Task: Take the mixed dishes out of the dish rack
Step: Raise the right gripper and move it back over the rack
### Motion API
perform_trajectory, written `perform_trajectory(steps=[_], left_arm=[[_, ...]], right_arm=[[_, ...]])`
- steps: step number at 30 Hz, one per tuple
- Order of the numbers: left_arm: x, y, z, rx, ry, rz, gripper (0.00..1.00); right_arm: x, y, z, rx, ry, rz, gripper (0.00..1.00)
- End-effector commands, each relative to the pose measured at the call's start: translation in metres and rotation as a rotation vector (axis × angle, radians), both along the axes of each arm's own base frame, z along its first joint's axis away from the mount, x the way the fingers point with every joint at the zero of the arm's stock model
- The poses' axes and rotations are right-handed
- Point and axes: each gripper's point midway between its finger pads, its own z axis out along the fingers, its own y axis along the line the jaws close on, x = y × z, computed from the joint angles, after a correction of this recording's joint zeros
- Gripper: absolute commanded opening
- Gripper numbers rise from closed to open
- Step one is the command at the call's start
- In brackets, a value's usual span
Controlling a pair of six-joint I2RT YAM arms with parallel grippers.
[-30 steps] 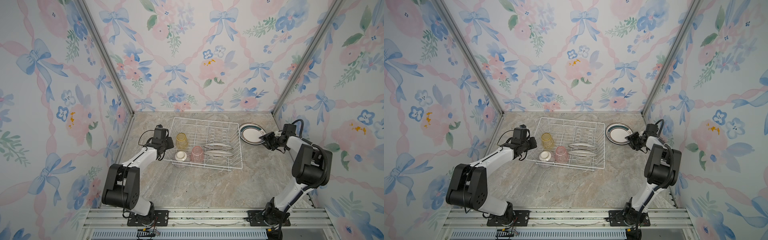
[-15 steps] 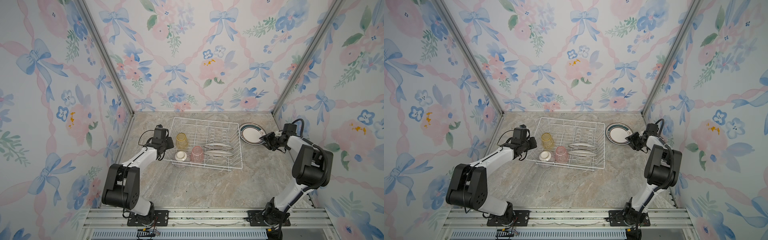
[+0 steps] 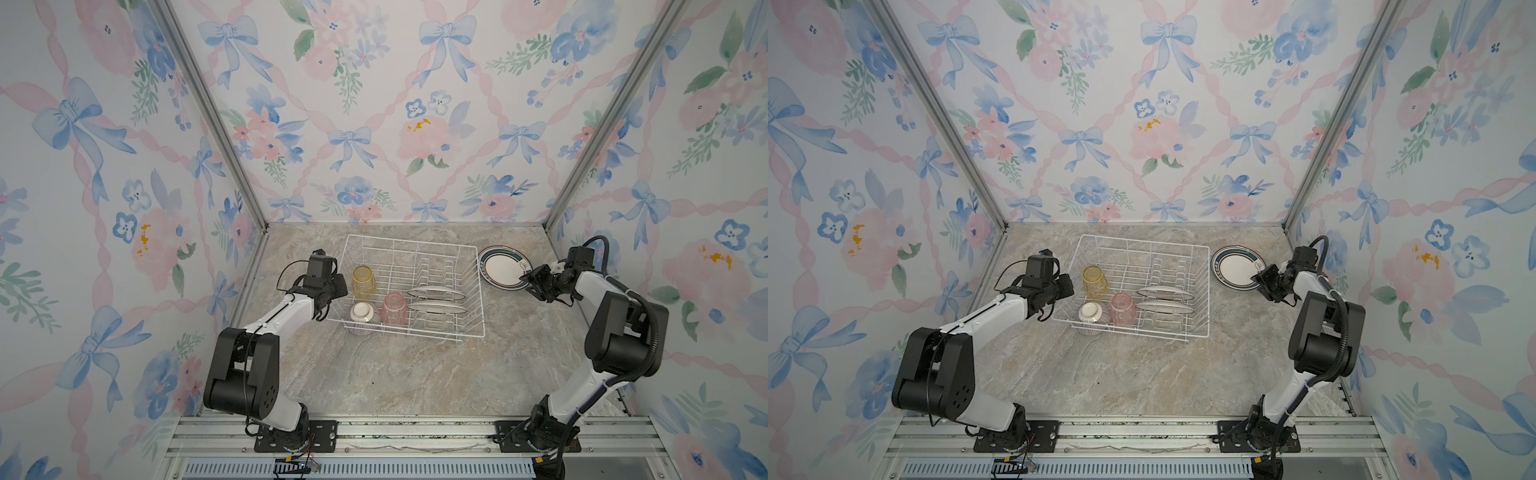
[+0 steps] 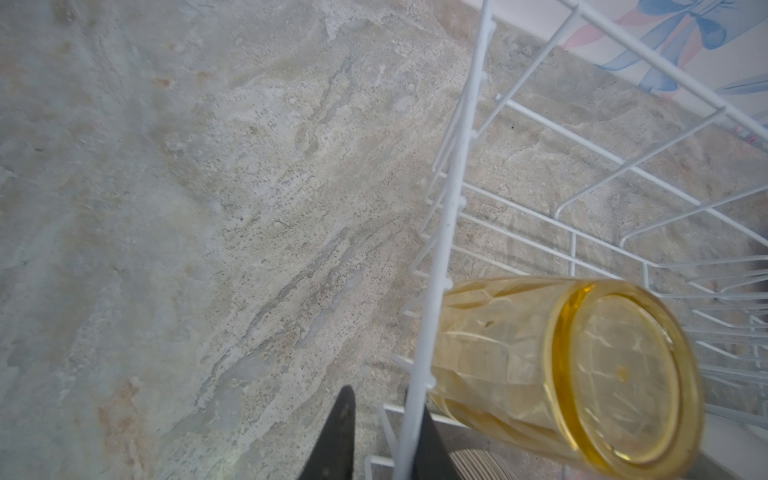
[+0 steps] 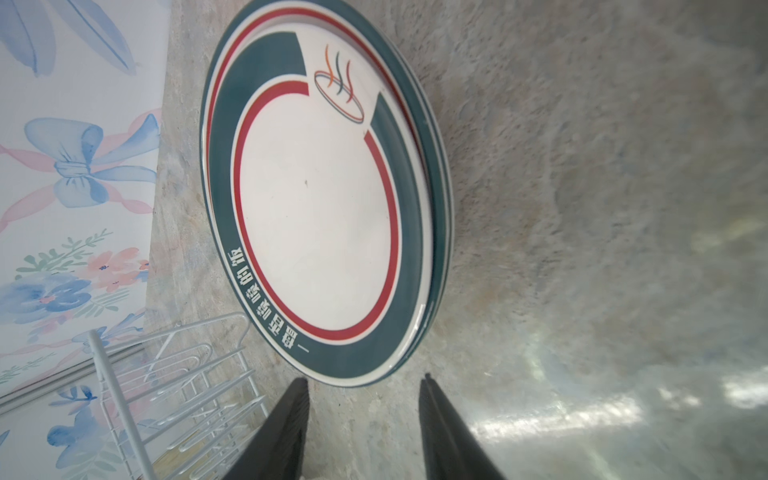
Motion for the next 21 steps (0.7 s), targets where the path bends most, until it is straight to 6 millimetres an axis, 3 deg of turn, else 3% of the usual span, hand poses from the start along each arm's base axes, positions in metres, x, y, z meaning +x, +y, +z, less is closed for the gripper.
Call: perform_trajectory(steps=[1, 5, 12, 17, 21], left_arm=[[-0.011, -0.008, -0.018, -0.037, 0.063, 0.013, 0.21], [-0.012, -0.007, -0.017, -0.039, 0.062, 0.016, 0.21], [-0.012, -0.008, -0.018, -0.038, 0.064, 0.01, 0.21], [-0.012, -0.009, -0.017, -0.041, 0.061, 0.005, 0.21], [-0.011, -0.01, -0.016, -0.04, 0.06, -0.005, 0.21]], right_arm=[[0.006, 0.004, 0.045, -0.089, -0.093, 0.059, 0.46], [0.009, 0.026, 0.087, -0.178, -0.201, 0.185, 0.45], [-0.005, 0.115, 0.161, -0.39, -0.494, 0.619, 0.43], [-0.04, 0.182, 0.182, -0.529, -0.652, 0.938, 0.37], [-0.064, 0.215, 0.18, -0.652, -0.678, 1.106, 0.31]])
